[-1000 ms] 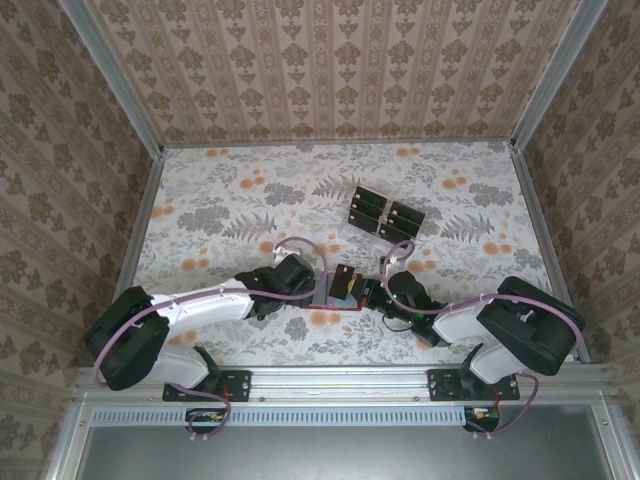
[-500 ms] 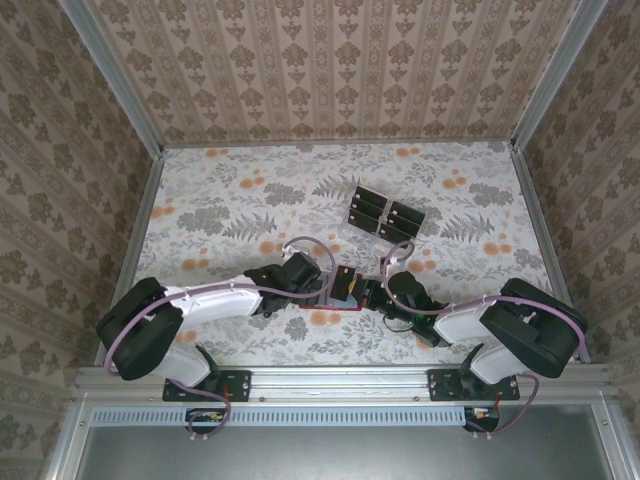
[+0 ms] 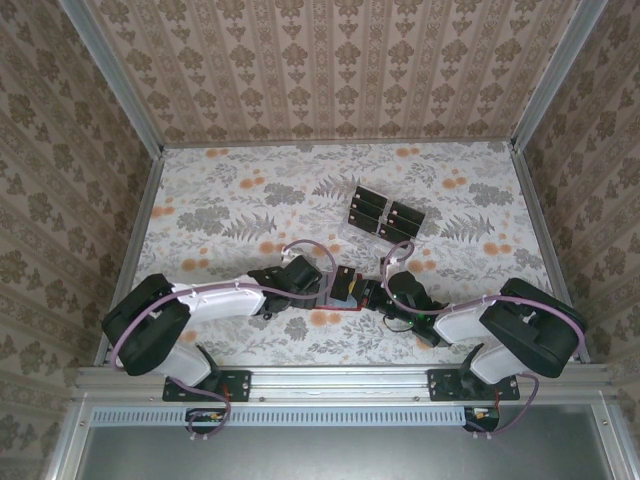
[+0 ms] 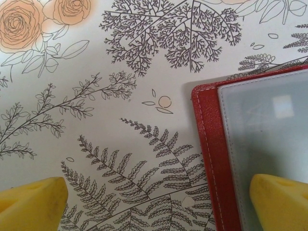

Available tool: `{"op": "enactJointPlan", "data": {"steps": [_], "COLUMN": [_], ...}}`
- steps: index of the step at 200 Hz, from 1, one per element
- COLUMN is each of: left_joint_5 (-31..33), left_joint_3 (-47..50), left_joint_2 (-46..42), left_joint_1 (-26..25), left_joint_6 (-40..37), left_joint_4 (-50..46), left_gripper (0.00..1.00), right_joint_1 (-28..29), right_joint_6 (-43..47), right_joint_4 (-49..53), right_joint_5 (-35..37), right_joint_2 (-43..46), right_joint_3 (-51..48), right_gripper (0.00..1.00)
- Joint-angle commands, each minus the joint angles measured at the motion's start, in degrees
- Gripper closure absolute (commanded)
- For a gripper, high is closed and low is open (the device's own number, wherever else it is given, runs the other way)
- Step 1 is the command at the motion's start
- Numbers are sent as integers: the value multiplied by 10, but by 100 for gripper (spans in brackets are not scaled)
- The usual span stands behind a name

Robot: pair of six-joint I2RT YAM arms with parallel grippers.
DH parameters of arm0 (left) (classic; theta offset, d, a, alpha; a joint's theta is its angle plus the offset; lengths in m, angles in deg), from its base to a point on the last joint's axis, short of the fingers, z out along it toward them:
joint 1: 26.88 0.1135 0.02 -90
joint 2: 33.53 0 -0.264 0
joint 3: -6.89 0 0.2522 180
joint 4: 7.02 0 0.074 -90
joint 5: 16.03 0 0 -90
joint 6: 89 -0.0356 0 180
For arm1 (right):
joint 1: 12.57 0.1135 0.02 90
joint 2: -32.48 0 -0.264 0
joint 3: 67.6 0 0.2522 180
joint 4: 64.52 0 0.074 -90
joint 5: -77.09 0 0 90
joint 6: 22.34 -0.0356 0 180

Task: Put the credit cards into the card holder
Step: Insert the credit card into the card slot.

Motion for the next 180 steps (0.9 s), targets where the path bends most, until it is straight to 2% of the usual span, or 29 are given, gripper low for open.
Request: {"op": "enactJointPlan", "data": {"steps": [1, 97, 180], "left_joint_5": [19, 17, 15], "left_joint_3": [16, 24, 28], "left_joint_2": [5, 3, 2], "left_joint_1": [-3, -2, -3], "left_joint_6": [16, 23, 24], "left_joint_4": [-28, -25, -21], "left_gripper": [0, 0, 0], "right_joint_1": [4, 5, 5], "right_joint_6": [8, -3, 1], "right_joint_4": [-15, -77, -58], "right_joint_5": [-4, -18, -10], "right_joint_2": [-11, -59, -22], "right_joint_3": [2, 4, -1], "right_gripper": [100, 100, 100]}}
